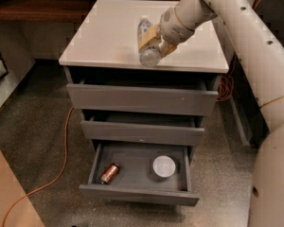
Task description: Pick blue plastic bottle from bottom drawer and place on counter
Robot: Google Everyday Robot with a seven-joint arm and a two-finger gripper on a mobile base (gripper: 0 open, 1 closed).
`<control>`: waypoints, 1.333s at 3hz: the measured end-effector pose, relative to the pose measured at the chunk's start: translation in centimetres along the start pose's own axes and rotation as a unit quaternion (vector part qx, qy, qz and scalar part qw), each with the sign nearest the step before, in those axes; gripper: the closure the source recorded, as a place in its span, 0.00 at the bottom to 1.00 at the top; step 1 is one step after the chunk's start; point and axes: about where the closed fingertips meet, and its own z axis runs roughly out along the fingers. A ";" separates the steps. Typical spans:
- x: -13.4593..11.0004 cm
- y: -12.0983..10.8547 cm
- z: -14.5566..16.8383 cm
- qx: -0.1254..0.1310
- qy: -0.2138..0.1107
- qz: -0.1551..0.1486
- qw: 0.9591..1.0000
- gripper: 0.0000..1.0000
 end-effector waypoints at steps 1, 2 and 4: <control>1.9 0.5 0.9 -0.028 0.004 0.011 1.000 0.82; 3.4 1.5 1.8 -0.053 0.001 0.023 0.998 0.61; 4.6 2.2 2.9 -0.065 0.001 0.032 0.997 0.05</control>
Offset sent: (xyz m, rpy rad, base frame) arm 0.0703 -0.0148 -0.0071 -0.1467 0.0519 -0.1251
